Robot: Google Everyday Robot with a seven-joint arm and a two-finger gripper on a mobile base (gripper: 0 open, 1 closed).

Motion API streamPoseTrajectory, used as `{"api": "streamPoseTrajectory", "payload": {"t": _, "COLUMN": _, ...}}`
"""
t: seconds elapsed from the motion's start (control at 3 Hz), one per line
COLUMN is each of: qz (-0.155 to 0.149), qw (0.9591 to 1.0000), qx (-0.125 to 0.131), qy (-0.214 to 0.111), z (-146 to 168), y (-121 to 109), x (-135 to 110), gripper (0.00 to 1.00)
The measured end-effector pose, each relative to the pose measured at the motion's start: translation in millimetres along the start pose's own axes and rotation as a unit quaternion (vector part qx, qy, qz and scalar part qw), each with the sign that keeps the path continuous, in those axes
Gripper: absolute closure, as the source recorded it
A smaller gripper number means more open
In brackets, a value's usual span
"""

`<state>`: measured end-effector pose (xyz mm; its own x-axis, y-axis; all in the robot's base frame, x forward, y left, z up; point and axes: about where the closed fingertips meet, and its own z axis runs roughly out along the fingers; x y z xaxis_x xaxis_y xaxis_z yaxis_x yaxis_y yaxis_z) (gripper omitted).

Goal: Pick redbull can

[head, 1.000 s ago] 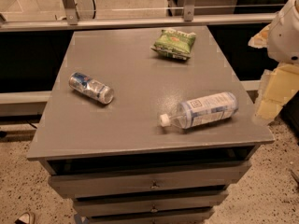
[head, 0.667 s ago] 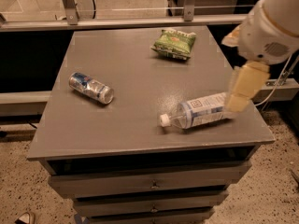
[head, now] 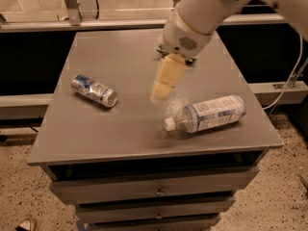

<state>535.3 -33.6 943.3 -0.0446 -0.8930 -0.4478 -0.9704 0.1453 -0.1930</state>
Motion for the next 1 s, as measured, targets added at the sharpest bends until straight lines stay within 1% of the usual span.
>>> {"api": "streamPoseTrajectory", "payload": {"t": 0.33, "qz": 0.009, "qw": 0.9993, "qx": -0.027, "qy": -0.023, "z": 42.3, "y": -4.3, "x": -53.5, "gripper": 0.0}}
{"api": "streamPoseTrajectory", "payload": {"t": 0.67, "qz": 0.021, "qw": 0.9982, "qx": -0.043, "qy": -0.035, "z": 81.7, "y": 0.8, "x": -99.5, "gripper": 0.0}}
{"api": "streamPoseTrajectory", "payload": {"t": 1.0, "qz": 0.032, "qw": 0.9978, "qx": -0.036, "qy": -0.045, "z": 118.6, "y": 4.7, "x": -132.1, "gripper": 0.0}}
